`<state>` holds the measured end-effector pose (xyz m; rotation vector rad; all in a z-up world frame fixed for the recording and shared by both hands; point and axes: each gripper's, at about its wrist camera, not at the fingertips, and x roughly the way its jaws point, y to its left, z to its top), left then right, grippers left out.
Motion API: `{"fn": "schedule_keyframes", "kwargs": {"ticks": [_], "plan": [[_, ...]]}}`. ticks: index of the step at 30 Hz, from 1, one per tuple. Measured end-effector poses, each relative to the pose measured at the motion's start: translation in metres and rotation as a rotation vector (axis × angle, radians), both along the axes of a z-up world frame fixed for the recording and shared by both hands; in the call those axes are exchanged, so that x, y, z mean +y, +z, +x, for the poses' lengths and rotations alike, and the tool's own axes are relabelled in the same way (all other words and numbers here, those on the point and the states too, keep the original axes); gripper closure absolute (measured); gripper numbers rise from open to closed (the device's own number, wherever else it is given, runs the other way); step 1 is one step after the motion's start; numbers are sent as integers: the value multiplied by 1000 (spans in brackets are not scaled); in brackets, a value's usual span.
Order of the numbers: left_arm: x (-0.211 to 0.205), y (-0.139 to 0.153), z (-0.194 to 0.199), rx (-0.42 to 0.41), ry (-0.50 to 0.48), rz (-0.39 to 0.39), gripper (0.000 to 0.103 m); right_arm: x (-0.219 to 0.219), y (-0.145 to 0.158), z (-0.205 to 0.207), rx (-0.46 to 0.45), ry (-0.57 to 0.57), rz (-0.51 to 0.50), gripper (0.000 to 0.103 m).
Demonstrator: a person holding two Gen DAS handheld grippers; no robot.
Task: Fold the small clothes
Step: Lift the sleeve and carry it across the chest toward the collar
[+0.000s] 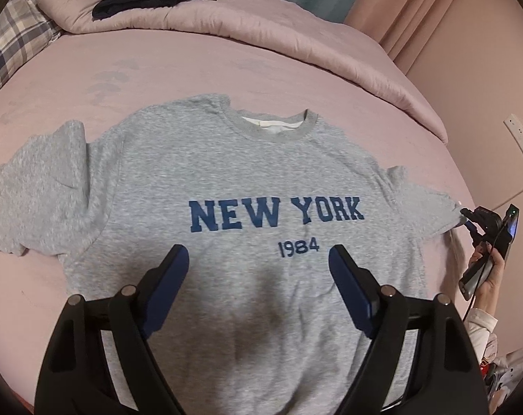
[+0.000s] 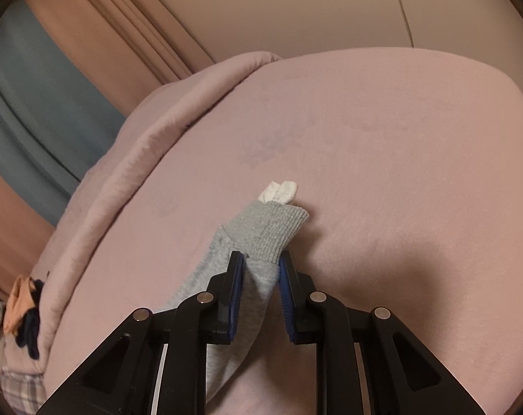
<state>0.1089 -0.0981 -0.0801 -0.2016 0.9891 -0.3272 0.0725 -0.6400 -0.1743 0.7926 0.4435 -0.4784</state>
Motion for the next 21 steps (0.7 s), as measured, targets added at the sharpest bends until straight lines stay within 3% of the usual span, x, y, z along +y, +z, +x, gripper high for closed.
{"fn": "schedule_keyframes", "kwargs": {"ticks": [4,7,21], "plan": [[-7,4,-3,-21,30,50,24,11,7,9,28,3,-71,81],[-12,9,-4,-21,21,43,24,19,14,9,29,12,-116,81],[-11,17,-7,-51,12,69,24,63,54,-15,-145,146,-211,81]]}}
